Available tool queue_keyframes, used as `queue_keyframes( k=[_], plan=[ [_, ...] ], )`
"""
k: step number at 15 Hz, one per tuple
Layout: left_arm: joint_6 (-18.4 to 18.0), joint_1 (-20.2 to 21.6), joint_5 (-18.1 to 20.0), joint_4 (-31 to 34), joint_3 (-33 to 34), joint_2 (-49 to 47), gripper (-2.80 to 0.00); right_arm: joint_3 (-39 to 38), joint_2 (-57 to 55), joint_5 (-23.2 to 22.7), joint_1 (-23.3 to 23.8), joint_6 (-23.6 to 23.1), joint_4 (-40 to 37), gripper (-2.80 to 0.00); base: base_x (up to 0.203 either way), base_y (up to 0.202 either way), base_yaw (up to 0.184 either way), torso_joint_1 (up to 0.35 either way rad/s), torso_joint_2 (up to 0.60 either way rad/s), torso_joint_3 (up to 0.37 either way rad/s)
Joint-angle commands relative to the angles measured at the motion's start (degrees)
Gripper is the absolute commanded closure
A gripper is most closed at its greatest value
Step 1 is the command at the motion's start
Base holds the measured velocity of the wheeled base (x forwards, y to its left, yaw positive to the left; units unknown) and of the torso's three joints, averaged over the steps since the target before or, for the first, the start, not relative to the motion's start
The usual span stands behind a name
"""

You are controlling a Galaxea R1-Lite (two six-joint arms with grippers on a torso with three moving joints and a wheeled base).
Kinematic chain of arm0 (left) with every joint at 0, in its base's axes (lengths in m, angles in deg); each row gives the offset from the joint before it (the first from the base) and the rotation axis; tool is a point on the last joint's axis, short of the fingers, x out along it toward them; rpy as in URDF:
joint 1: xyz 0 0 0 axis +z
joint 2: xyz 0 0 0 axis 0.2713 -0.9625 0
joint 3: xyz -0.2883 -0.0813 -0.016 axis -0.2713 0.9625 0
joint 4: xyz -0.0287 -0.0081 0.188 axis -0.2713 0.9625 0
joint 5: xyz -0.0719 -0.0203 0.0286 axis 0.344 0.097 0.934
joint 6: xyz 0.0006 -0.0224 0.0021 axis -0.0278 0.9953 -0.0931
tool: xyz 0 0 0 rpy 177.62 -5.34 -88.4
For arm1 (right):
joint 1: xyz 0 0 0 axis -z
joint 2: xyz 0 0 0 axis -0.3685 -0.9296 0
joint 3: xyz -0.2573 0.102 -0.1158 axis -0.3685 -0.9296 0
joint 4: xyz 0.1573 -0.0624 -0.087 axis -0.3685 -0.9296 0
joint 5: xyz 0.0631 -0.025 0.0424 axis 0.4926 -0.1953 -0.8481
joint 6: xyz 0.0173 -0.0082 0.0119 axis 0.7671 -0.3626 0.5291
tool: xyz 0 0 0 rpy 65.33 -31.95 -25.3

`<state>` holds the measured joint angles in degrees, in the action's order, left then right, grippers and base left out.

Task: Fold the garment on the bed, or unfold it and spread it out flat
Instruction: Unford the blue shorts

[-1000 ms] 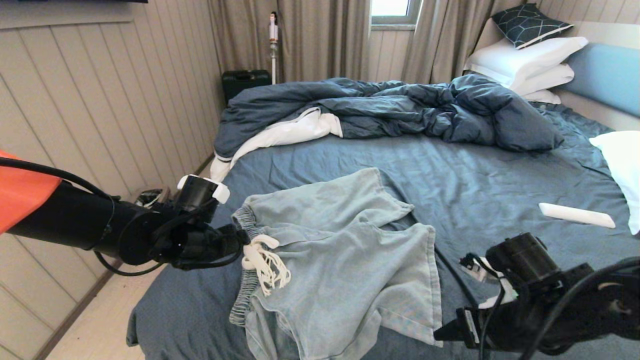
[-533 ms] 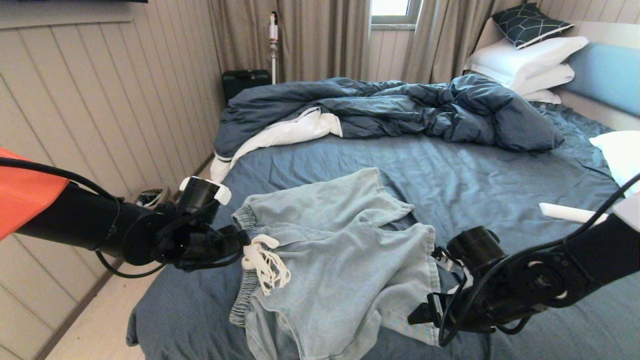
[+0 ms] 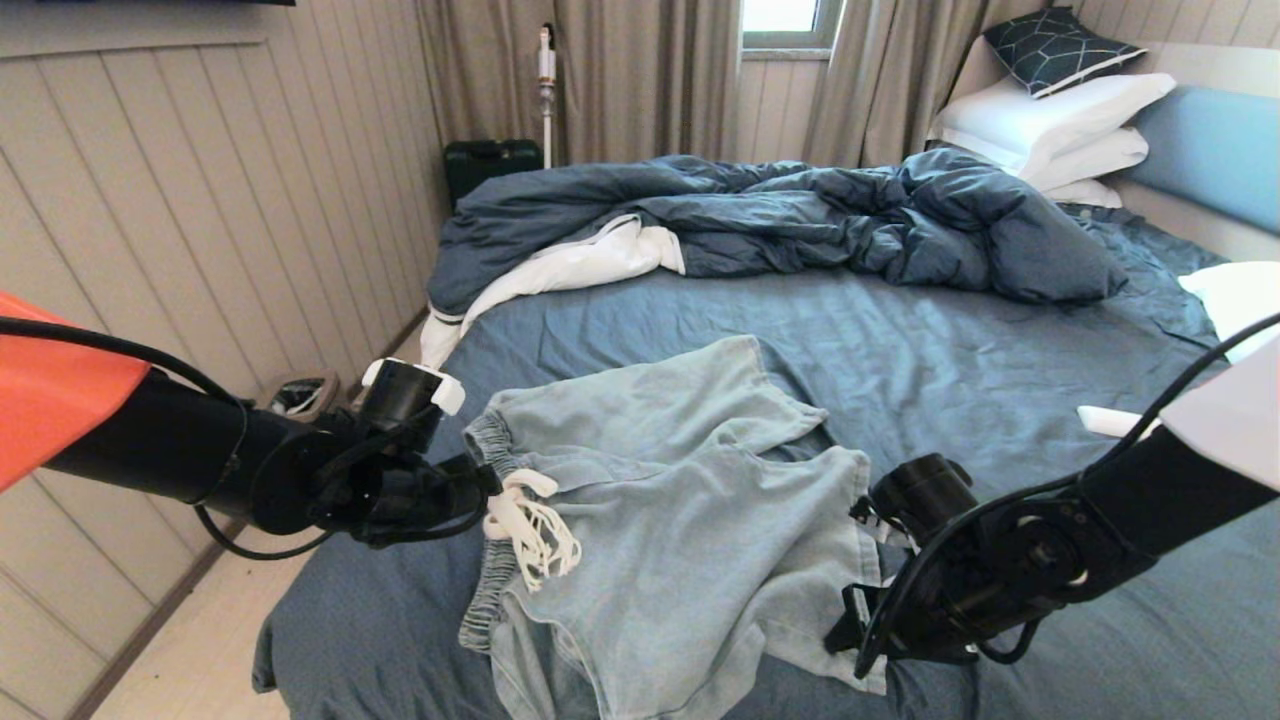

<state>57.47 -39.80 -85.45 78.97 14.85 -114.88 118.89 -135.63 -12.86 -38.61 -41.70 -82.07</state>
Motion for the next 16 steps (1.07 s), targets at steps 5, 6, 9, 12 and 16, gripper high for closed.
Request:
queue_keyframes(
  k=[5, 6, 9, 12, 16],
  plan=[
    [0.2, -0.1, 0.0, -0.1, 0.1, -1.2, -2.80, -3.1, 5.1, 0.6, 0.9, 0.5, 0.1, 0.00, 0.000, 0.000, 0.000, 0.000, 0.00, 0.000],
    [0.2, -0.1, -0.1, -0.1, 0.2, -1.3, -2.80, -3.5, 5.7, 0.6, 1.1, 0.5, 0.1, 0.00, 0.000, 0.000, 0.000, 0.000, 0.00, 0.000],
    [0.2, -0.2, -0.2, -0.1, 0.1, -1.7, -2.80, -6.9, 8.9, 0.8, 5.1, 0.0, 0.1, 0.00, 0.000, 0.000, 0.000, 0.000, 0.00, 0.000],
    [0.2, -0.2, -0.2, -0.6, 0.1, -1.9, -2.80, -9.8, 10.4, 0.8, 8.6, -2.0, 0.2, 0.00, 0.000, 0.000, 0.000, 0.000, 0.00, 0.000],
    [0.2, -0.3, -0.2, -0.6, 0.1, -2.3, -2.80, -11.6, 10.3, 0.5, 16.4, -7.8, 0.2, 0.00, 0.000, 0.000, 0.000, 0.000, 0.00, 0.000]
  ],
)
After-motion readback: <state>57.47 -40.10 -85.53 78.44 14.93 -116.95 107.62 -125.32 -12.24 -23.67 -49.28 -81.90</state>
